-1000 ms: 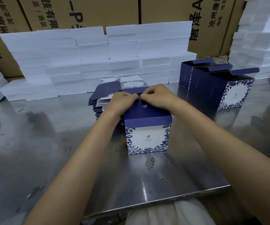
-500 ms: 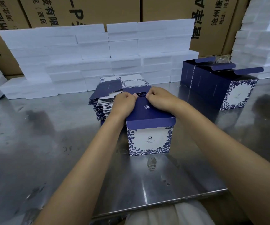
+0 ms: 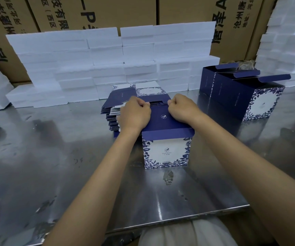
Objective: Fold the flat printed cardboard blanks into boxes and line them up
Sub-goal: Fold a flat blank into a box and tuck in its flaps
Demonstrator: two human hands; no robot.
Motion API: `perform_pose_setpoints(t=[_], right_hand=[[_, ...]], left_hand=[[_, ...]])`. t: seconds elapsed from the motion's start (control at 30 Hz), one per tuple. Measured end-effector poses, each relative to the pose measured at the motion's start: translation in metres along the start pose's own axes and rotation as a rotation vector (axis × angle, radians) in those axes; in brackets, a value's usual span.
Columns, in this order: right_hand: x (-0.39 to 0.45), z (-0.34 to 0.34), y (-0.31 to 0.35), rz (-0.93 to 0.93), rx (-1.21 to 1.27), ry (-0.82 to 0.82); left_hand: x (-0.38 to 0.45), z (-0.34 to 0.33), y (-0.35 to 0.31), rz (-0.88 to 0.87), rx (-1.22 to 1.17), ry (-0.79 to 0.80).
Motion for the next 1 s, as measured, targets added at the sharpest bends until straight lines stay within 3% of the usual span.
perform_pose_setpoints(t=[0.07,0.17,0.27,0.4,0.47,0.83,1.0], right_hand=[[-0.001,0.000,0.000,0.007,-0.051,-0.047],[0.000,0.000,0.000,0.012,-0.110,-0.096],[-0.001,0.001,0.000,0.049,-0.144,-0.165],[-0.016,0.007,0.006,0.431,-0.175,-0.391],[-0.028,0.008,0.006,0.530,-0.069,-0.326],[-0.062,-0.005,-0.039,0.519,0.380,-0.052],[-0.064,-0.004,-0.050,0.567,0.479,0.057]], left_hand=[[0.000,0.005,-0.004,-0.175,0.074,-0.052],[-0.013,0.008,-0.016,-0.462,0.121,0.058],[-0.036,0.005,-0.011,-0.507,0.055,0.149],[-0.058,0.011,0.013,-0.471,-0.409,0.149],[-0.060,0.012,0.021,-0.459,-0.495,0.176],[-0.055,0.001,0.024,-0.516,-0.503,0.056],[-0.055,0.002,0.031,-0.521,-0.515,0.107]])
Point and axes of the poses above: each hand's wrist, its own x-axis towards the middle knuckle, its own z-axis out of the back of the hand, y = z × x, the point moved 1 cm from there along x, towards the middle knuckle, and after that the axes turned 12 degrees about -z, right-handed, at the moved point
